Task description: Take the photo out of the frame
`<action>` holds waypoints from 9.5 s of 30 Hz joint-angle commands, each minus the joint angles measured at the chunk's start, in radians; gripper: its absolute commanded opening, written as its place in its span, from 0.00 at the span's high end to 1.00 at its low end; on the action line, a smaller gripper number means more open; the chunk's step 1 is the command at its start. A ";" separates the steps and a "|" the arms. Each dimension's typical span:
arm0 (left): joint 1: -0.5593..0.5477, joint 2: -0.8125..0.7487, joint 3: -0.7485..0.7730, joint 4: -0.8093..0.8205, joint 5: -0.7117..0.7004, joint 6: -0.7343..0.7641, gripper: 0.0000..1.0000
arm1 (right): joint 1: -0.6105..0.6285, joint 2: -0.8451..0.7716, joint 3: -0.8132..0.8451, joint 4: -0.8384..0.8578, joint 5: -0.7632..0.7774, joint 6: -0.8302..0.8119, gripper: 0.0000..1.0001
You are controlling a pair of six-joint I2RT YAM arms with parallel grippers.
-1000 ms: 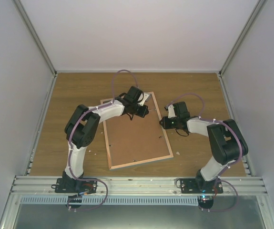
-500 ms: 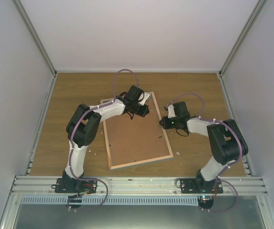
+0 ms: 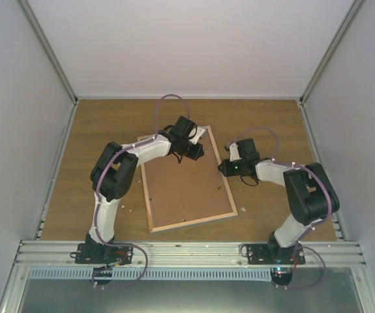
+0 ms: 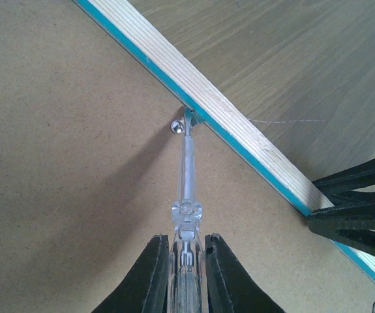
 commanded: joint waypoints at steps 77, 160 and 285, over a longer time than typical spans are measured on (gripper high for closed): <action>0.016 0.006 0.035 0.030 -0.074 -0.154 1.00 | 0.018 0.022 0.044 -0.027 0.032 -0.060 0.99; 0.170 -0.899 -0.659 0.062 0.001 -0.216 0.99 | -0.033 0.491 0.808 -0.236 -0.083 -0.612 0.41; -0.133 -0.296 -0.361 0.007 -0.004 -0.103 1.00 | 0.016 0.160 0.198 -0.060 0.010 0.076 0.73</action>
